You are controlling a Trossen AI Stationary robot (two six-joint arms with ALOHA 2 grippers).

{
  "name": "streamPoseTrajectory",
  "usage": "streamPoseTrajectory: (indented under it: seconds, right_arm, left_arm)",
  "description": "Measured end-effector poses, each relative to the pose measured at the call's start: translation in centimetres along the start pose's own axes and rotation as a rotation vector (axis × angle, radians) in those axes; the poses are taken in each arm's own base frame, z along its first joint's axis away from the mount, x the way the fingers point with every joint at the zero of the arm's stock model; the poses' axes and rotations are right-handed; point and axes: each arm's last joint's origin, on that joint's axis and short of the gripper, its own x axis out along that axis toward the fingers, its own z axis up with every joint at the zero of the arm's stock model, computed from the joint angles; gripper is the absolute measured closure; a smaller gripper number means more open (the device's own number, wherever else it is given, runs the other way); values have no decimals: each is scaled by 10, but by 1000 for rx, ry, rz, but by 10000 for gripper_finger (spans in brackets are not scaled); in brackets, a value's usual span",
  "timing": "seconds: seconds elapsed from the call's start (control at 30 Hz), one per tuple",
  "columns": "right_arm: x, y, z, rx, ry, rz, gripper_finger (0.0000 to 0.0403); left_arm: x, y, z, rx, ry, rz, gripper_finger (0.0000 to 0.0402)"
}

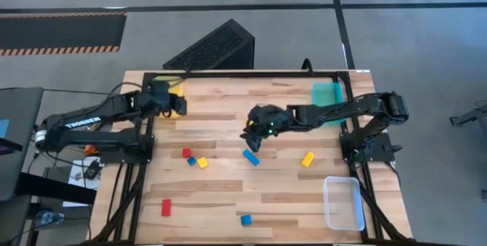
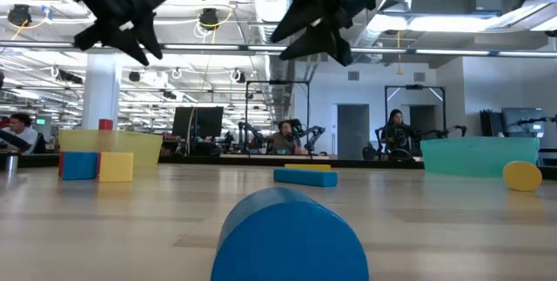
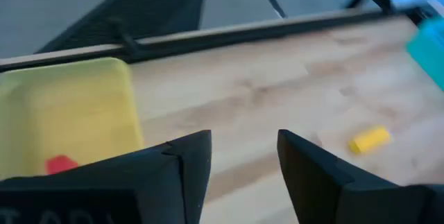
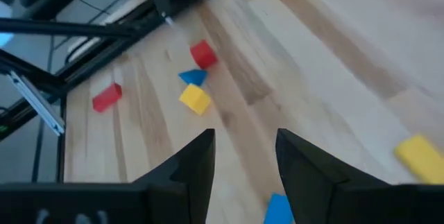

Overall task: Sort & place blocks by color
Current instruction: Put the top red block into the yellow bin

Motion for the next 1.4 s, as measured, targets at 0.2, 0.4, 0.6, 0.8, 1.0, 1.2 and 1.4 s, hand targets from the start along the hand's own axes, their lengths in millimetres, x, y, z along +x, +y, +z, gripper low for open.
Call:
streamPoseTrajectory:
  seconds: [0.2, 0.4, 0.6, 0.8, 1.0, 1.2, 1.4]
  right_arm:
    - [-2, 23, -21, 39, 3, -45, 242]
    - [0, 42, -41, 103, 16, -60, 254]
    - [15, 50, -66, 137, 85, -75, 259]
    - [33, 60, -80, 85, 144, -64, 259]
    - [73, 68, -71, -53, 165, -51, 258]
    - [120, 76, -46, -256, 115, -37, 227]
    - [163, 76, -21, -407, 37, -26, 163]
  left_arm:
    - [-9, -19, -19, 108, 6, -72, 266]
    - [-14, -31, -35, 166, 19, -93, 267]
    - [-9, -50, -56, 298, 82, -113, 267]
    - [-10, -63, -77, 375, 133, -143, 268]
    - [-24, -59, -87, 313, 188, -177, 268]
    - [-33, -38, -95, 281, 297, -42, 271]
    - [-38, -26, -102, 319, 448, 34, 291]
